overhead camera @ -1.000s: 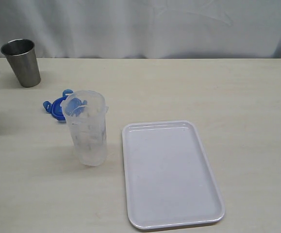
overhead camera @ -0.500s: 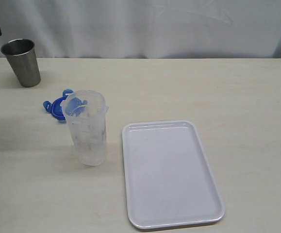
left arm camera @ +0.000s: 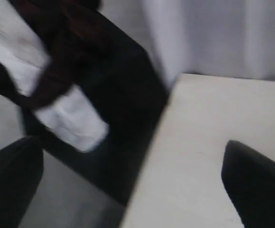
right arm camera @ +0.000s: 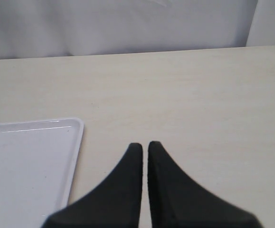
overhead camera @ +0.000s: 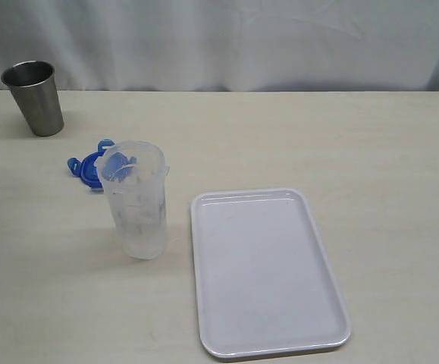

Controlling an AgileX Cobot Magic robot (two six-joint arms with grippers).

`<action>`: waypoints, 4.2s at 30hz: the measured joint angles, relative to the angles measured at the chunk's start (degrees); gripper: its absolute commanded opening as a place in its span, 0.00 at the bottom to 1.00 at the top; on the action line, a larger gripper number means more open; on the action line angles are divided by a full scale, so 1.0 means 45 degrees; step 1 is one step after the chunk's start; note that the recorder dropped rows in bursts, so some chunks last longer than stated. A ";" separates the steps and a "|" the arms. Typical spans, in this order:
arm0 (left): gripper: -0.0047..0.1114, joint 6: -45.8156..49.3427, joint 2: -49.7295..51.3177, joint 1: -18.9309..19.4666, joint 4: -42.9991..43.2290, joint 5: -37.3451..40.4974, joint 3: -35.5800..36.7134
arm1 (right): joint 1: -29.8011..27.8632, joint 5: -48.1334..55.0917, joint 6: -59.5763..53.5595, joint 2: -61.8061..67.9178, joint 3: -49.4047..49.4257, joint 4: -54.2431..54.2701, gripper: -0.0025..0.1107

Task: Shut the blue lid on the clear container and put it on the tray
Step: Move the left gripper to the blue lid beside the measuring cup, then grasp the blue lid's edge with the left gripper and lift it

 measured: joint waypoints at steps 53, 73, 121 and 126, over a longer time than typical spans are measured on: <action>0.35 2.3124 0.2434 -0.0759 -2.6533 0.2079 -0.2881 | 0.0000 0.0000 0.0000 0.0000 0.0000 0.0000 0.06; 0.55 2.6703 0.5306 -0.0759 -2.9503 0.0838 -0.3808 | 0.0000 0.0000 0.0000 0.0000 0.0000 0.0000 0.06; 0.04 2.7180 0.5808 -0.1061 -2.9057 0.0482 -0.4400 | 0.0000 0.0000 0.0000 0.0000 0.0000 0.0000 0.06; 0.04 2.7180 0.5165 -0.1061 -2.8876 0.0509 -0.4400 | 0.0000 0.0000 0.0000 0.0000 0.0000 0.0000 0.06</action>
